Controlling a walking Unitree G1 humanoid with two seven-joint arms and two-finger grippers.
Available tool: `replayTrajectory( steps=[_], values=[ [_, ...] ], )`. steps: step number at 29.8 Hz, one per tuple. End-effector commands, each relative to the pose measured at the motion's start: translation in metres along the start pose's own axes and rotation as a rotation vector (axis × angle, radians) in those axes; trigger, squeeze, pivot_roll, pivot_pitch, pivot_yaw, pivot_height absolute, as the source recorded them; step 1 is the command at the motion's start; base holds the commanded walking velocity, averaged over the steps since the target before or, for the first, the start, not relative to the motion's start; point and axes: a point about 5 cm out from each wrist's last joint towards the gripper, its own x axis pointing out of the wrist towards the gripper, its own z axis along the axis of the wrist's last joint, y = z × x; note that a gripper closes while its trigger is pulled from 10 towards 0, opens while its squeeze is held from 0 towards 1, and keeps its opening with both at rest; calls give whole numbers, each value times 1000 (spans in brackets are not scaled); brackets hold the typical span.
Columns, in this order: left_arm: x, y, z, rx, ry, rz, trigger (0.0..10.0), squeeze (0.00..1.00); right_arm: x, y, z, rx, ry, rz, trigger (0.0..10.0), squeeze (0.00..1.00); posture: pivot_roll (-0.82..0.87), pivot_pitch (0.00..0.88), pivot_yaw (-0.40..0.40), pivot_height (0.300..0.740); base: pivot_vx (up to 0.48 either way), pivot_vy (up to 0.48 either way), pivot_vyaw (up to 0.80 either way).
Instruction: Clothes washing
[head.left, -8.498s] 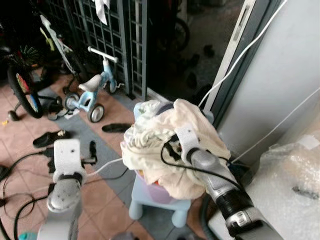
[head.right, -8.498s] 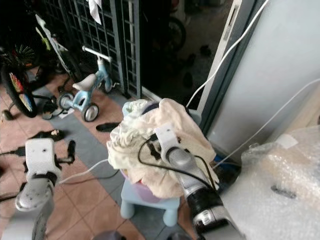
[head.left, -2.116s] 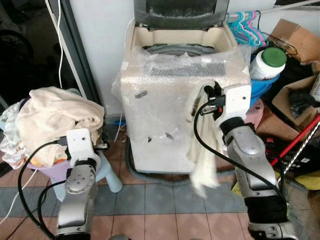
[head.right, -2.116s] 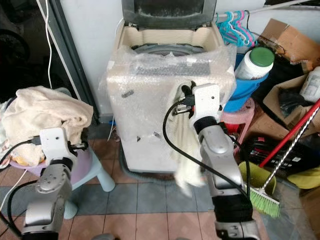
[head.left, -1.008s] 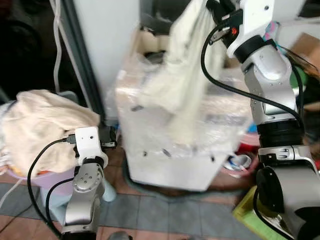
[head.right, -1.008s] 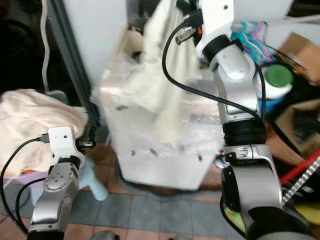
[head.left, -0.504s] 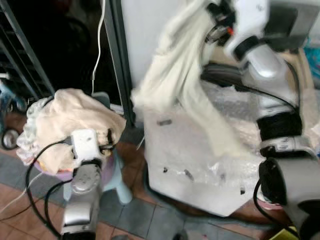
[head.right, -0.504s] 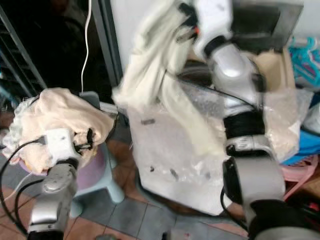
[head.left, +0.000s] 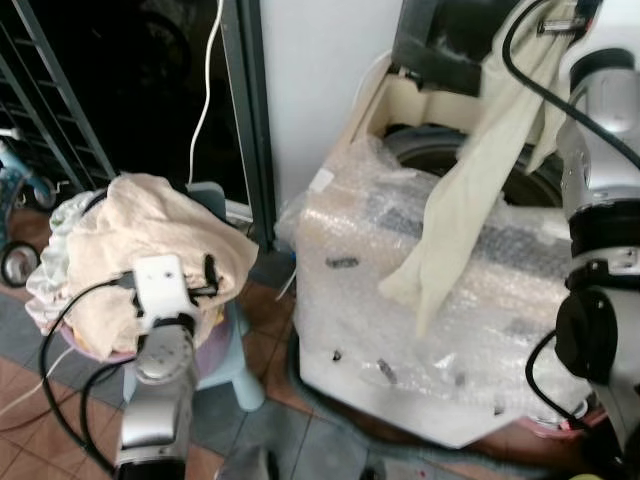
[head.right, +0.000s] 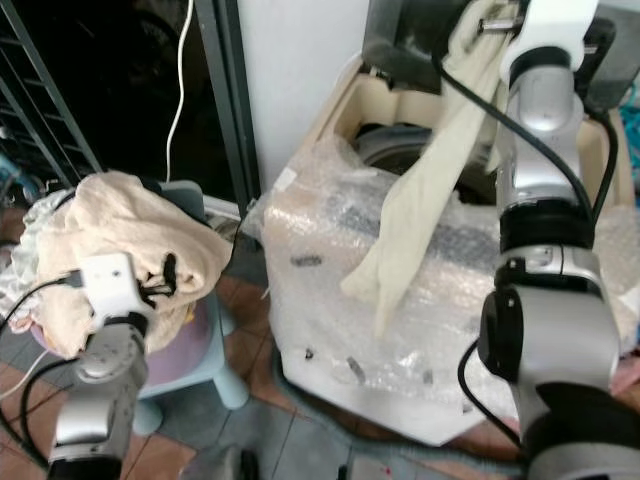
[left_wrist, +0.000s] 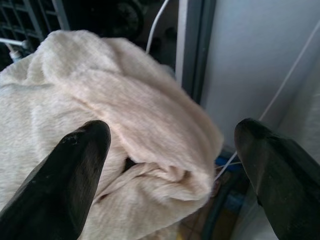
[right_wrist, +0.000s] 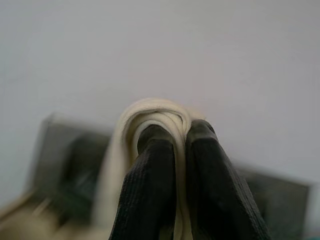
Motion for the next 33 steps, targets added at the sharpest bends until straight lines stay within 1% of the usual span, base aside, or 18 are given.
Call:
replayTrajectory(
  steps=[1, 3, 4, 6, 10, 11, 13, 16, 21, 23, 24, 25, 26, 27, 29, 30, 31, 33],
  values=[
    [1, 3, 1, 17, 1, 16, 10000, 0, -13, 28, -30, 34, 145, 135, 10000, 1000, -5, 0, -21, 740, 0, 0, 0],
    [1, 3, 1, 17, 1, 18, 10000, 0, -19, 33, -41, 47, 200, 159, 10000, 1000, -5, 0, -21, 740, 0, 0, 0],
    [0, 4, 1, 16, 2, 23, 10000, 0, -33, 42, -60, 66, 281, 187, 10000, 1000, -1, 0, -23, 740, 0, 0, 0],
    [0, 4, 1, 17, 3, 25, 10000, 0, -39, 44, -66, 77, 298, 183, 10000, 1000, 0, 0, -24, 740, 0, 0, 0],
    [-1, 5, 0, 17, 4, 30, 10000, 0, -49, 51, -61, 105, 229, 265, 10000, 1000, -1, 0, -26, 740, 0, 0, 0],
    [-1, 6, 0, 18, 6, 32, 10000, 0, -58, 55, -52, 96, 139, 385, 10000, 1000, -4, 0, -27, 740, 0, 0, 0],
    [-2, 6, 0, 19, 6, 32, 10000, 0, -66, 56, -48, 76, 96, 467, 10000, 1000, -6, 0, -28, 740, 0, 0, 0],
    [-2, 6, 0, 19, 7, 32, 10000, 0, -77, 50, -49, 81, 77, 508, 10000, 1000, -7, 0, -29, 740, 0, 0, 0],
    [-2, 7, -1, 18, 10, 32, 10000, 0, -109, 37, -64, 133, 122, 534, 10000, 1000, -10, 0, -29, 740, 0, 0, 0],
    [-2, 7, -1, 17, 11, 32, 10000, 0, -124, 36, -73, 128, 155, 565, 10000, 871, -12, 0, -28, 740, 0, 0, 0],
    [-2, 7, -1, 18, 11, 32, 10000, 0, -133, 35, -80, 113, 181, 575, 10000, 239, -12, 0, -26, 740, 0, 0, 0],
    [-2, 7, -1, 18, 12, 31, 10000, 0, -141, 34, -87, 110, 211, 571, 10000, 0, -14, 0, -25, 740, 0, 0, 0],
    [-2, 7, -1, 19, 12, 31, 10000, 0, -147, 33, -92, 107, 233, 566, 10000, 0, -13, 0, -25, 740, 0, 0, 0],
    [-2, 7, -1, 20, 12, 29, 10000, 0, -153, 34, -97, 107, 253, 559, 1412, 0, -13, 0, -25, 740, 0, 0, 0],
    [-1, 7, -1, 22, 12, 27, 10000, 0, -160, 34, -101, 110, 268, 555, 1412, 0, -13, 0, -25, 740, 0, 0, 0],
    [-1, 7, -1, 23, 12, 25, 10000, 0, -164, 36, -104, 114, 279, 562, 0, 0, -11, 0, -24, 740, 0, 0, 0],
    [-1, 7, -1, 25, 12, 21, 10000, 0, -173, 42, -109, 116, 310, 578, 0, 0, -10, 0, -23, 740, 0, 0, 0],
    [-1, 7, -1, 26, 12, 20, 10000, 0, -178, 46, -111, 118, 327, 581, 0, 0, -9, 0, -23, 740, 0, 0, 0]
  ],
)
